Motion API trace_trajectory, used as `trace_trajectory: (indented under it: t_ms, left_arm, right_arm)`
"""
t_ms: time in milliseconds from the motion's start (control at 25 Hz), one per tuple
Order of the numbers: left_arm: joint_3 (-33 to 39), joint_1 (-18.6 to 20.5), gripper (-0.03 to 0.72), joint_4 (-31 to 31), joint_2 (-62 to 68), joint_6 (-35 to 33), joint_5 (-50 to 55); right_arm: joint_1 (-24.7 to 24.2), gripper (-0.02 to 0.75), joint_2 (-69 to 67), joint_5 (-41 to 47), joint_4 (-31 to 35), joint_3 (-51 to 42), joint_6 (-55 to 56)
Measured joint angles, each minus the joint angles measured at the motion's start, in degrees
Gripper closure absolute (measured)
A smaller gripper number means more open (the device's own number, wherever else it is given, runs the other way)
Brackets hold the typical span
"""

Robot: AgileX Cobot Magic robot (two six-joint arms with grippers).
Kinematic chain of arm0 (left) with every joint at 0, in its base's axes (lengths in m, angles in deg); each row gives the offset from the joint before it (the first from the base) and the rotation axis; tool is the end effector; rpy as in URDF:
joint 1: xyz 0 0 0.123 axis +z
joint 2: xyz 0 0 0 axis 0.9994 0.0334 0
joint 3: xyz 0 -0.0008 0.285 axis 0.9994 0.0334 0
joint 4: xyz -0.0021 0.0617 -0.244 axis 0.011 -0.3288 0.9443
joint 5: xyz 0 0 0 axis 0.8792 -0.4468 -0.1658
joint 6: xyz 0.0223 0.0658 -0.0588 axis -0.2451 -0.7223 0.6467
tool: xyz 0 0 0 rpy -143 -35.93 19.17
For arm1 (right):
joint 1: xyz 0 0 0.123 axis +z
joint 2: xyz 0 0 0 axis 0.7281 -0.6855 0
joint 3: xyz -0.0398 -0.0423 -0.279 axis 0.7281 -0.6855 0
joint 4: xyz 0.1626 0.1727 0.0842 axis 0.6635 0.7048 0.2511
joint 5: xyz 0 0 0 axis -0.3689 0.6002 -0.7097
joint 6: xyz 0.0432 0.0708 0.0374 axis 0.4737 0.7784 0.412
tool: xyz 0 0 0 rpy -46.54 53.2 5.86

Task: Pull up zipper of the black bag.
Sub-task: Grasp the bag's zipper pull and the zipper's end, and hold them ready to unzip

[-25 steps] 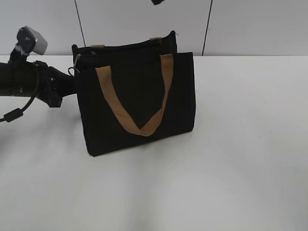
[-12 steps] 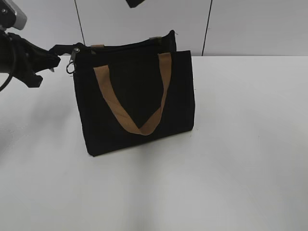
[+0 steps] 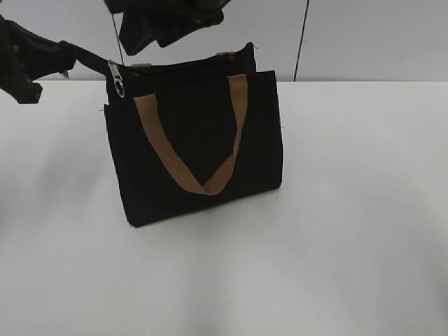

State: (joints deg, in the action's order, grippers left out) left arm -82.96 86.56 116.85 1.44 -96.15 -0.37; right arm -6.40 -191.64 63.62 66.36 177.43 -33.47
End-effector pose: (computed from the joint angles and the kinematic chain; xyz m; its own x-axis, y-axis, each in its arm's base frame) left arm 0.3059 -0.0563 0.2725 -0.1041 0.5179 -0.8491 0.6832 0.6576 0.3174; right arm 0.3088 0.2916 0.3437 -0.5830 -0.4477 -0.6780 -0.7350 0.6462 0.2053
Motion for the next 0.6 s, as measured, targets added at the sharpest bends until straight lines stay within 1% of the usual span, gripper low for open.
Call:
trace_trajectory:
  t_ms: [80, 280, 600]
  left_arm:
    - [0.0, 0.0, 0.666, -1.37, -0.42, 1.25, 1.35]
    - [0.05, 0.0, 0.666, -2.22, -2.17, 2.34, 1.82]
    - [0.05, -0.05, 0.666, -2.27, -3.31, 2.82, 2.69]
  right_arm:
    - [0.0, 0.402, -1.2, -1.59, -0.06, 0.0, 0.72]
    - [0.0, 0.402, -3.81, -3.01, -0.1, 0.0, 0.92]
    - [0.0, 0.402, -6.37, -6.7, -0.12, 0.0, -6.82]
